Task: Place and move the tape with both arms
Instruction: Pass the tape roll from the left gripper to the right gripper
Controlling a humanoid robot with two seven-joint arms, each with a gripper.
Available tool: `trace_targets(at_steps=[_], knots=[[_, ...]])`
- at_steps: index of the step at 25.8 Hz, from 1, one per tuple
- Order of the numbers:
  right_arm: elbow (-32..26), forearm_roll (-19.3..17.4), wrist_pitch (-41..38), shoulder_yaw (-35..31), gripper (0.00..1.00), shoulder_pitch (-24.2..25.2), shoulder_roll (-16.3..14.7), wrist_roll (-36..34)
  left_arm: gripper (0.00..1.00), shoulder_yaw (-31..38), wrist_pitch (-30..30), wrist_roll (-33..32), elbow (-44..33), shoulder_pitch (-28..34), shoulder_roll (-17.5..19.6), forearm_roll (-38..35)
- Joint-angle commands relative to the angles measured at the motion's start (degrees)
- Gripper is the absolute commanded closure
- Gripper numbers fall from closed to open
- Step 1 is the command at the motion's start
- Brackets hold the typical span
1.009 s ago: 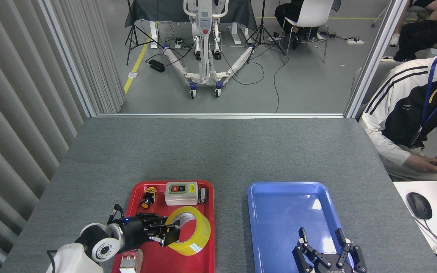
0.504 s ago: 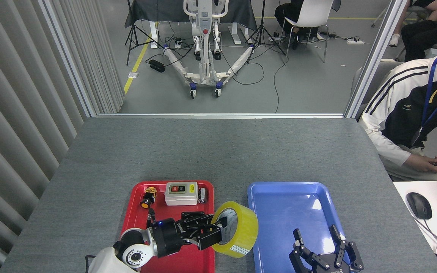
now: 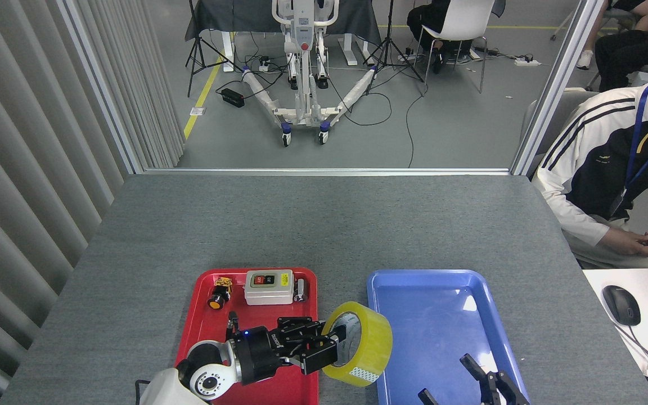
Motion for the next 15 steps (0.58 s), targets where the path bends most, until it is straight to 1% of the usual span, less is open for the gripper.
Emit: trace_targets(at_steps=[1, 4, 9, 15], knots=[[-0.2, 1.8, -0.4, 3.6, 0.00, -0.4, -0.1, -0.3, 1.00, -0.6, 0.0, 0.1, -0.3, 0.1, -0.2, 0.0], [-0.4, 2.6, -0.4, 5.4, 0.00, -0.4, 0.2, -0.4, 1.00, -0.6, 0.0, 0.1, -0.3, 0.1, -0.6, 0.0], [-0.5, 2.7, -0.4, 6.5, 0.00, -0.6, 0.1, -0.4, 1.00, -0.9, 0.0, 0.1, -0.2, 0.2, -0.8, 0.0], [-0.7, 2.8, -0.4, 8.2, 0.01, -1.2, 0.2, -0.4, 1.00, -1.6, 0.0, 0.1, -0.3, 1.5, -1.9, -0.1]])
